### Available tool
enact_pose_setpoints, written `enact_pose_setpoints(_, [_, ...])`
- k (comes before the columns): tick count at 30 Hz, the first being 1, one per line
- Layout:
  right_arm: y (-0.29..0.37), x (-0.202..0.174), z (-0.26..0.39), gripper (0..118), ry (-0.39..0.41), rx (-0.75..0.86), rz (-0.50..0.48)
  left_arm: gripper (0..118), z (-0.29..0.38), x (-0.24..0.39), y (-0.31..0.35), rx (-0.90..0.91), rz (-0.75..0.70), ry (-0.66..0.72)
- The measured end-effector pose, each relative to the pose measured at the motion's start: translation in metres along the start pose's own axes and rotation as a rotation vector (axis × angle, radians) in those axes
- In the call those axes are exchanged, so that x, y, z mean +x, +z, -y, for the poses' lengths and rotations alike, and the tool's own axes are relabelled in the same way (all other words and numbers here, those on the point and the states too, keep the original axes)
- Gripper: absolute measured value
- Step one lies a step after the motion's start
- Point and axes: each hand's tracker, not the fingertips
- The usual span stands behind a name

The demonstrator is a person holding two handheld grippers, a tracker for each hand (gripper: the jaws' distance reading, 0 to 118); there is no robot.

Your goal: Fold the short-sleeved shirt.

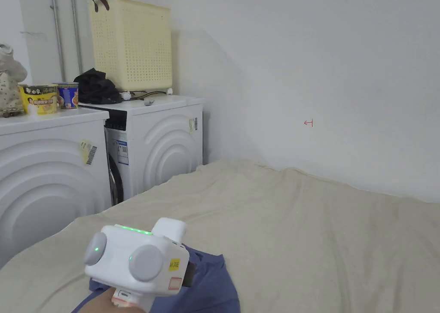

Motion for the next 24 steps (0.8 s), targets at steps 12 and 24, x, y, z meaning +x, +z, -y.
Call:
enact_pose_setpoints(12, [-0.016, 0.027, 0.021, 0, -0.106, -0.204, -0.036, 115, -0.004, -0.045, -0.157, -0.286, -0.091, 0.040])
enact_pose_setpoints(24, [-0.020, 0.052, 0.035, 0, -0.212, -0.283, -0.017, 73, 0.006, -0.044, -0.147, -0.269, -0.070, 0.053])
